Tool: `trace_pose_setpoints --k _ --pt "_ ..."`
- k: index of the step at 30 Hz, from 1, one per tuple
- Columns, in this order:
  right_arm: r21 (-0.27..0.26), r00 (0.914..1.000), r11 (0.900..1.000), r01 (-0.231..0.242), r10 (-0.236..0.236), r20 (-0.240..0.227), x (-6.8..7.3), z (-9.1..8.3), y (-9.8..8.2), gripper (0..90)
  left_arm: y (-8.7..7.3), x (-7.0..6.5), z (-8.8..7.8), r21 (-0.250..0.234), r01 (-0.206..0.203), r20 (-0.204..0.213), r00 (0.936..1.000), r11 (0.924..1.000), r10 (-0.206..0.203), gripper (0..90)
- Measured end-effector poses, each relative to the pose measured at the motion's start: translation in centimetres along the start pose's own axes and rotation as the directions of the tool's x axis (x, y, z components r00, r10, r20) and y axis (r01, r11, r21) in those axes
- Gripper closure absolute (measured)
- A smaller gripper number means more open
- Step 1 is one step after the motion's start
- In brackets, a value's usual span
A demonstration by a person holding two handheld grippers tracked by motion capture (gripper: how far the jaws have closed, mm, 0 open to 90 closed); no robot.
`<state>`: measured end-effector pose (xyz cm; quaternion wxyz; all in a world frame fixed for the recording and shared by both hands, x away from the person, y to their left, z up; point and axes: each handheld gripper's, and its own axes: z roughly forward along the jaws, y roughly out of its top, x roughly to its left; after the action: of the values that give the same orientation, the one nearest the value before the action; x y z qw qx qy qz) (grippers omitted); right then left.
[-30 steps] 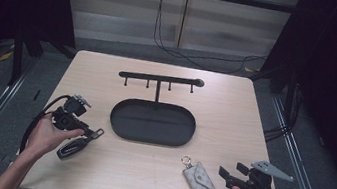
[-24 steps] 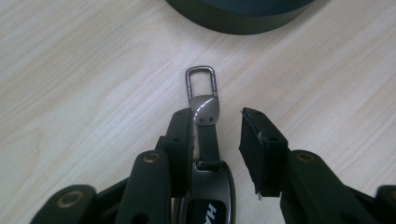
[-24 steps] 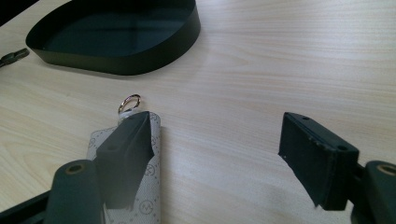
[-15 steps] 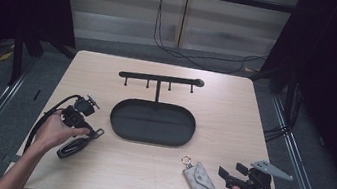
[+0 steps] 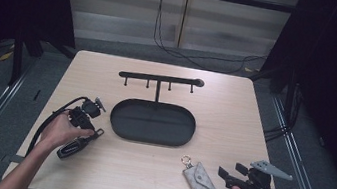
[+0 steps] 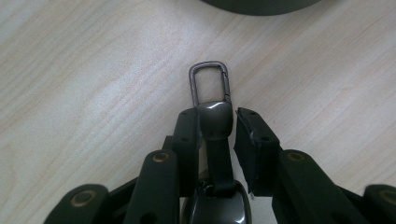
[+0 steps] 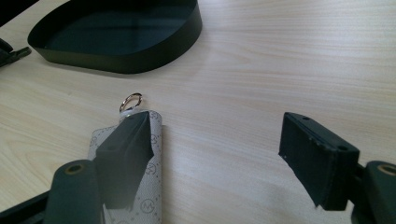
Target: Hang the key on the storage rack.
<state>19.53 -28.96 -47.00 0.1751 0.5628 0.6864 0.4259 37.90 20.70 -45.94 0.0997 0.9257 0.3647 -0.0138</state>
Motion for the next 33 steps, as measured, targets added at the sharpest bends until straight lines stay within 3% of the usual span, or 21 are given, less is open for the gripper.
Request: trace_pose_setpoints --k 11,15,20,28,32,33 --pt "0.003 1.0000 1.000 0.000 0.000 -0.010 0.0 0.0 0.0 25.1 0.5 -0.1 0.7 0.052 -0.002 0.004 1.0000 0.9986 0.002 69.2" --pt "0.004 1.0000 1.000 0.001 -0.001 -0.010 0.0 0.0 0.0 25.1 0.9 -0.7 0.8 0.087 -0.025 -0.046 0.9985 0.9959 0.029 69.2" --pt "0.009 0.9999 1.000 0.002 -0.001 -0.013 0.0 0.1 0.0 24.7 1.7 -1.0 1.0 0.141 -0.026 -0.056 0.9978 0.9897 0.034 69.3" --pt "0.015 0.9999 1.000 -0.002 0.002 -0.015 -0.1 0.1 0.0 24.8 1.8 -1.1 1.1 0.145 -0.009 -0.060 0.9981 0.9894 0.018 70.9" --pt "0.012 0.9999 1.000 -0.006 0.006 -0.013 -0.1 0.1 0.0 24.8 1.7 -0.7 1.0 0.147 -0.016 -0.038 0.9990 0.9890 0.022 71.0" --pt "0.012 0.9999 1.000 -0.008 0.008 -0.014 -0.2 0.1 0.0 24.8 1.7 -0.6 1.0 0.139 0.007 -0.030 0.9996 0.9903 -0.003 70.9"
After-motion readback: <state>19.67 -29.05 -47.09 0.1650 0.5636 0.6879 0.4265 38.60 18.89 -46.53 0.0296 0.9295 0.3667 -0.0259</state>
